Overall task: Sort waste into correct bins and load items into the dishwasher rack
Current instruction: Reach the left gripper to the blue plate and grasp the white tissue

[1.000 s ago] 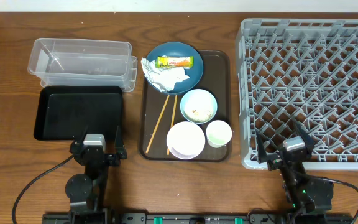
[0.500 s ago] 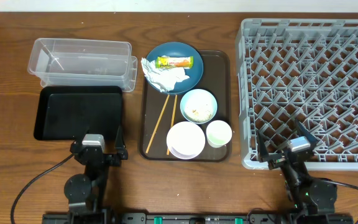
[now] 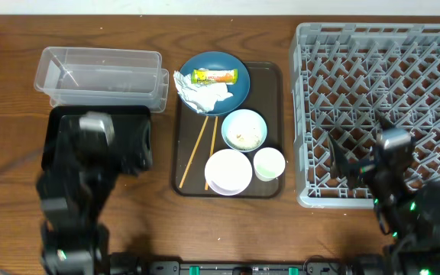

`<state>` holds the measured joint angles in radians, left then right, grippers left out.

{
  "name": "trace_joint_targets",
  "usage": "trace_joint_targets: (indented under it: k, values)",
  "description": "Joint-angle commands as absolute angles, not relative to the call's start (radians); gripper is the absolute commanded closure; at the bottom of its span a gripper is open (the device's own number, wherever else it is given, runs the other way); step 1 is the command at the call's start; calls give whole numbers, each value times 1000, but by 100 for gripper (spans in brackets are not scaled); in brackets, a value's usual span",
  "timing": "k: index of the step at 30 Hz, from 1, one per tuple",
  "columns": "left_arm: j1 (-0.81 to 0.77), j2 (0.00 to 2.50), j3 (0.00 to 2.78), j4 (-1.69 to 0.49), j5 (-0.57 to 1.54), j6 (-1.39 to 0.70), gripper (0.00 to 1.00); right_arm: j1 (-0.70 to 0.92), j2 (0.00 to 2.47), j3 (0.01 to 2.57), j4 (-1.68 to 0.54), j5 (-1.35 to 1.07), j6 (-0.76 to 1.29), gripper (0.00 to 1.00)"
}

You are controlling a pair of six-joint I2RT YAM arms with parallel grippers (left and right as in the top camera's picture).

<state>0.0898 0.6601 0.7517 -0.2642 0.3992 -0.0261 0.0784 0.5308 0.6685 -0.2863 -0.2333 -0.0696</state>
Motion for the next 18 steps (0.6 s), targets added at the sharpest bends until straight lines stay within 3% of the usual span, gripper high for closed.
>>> trace_joint_targets:
  k: [1,5,12,18]
  values:
    - [79,868,987,-371,453,-31,12,92,657,825,-361,-252,-57,1]
    - [12,1135,1287,-572,450,11,12,92,819,1004,-532,-252,-57,1]
    - [-173,1602,1777,-915,241,6,12,92,1065,1215,-768,-271,-60,1]
    - [-273,1858,1882,-891,242,6,12,92,1171,1229,-812,-357,-56,1]
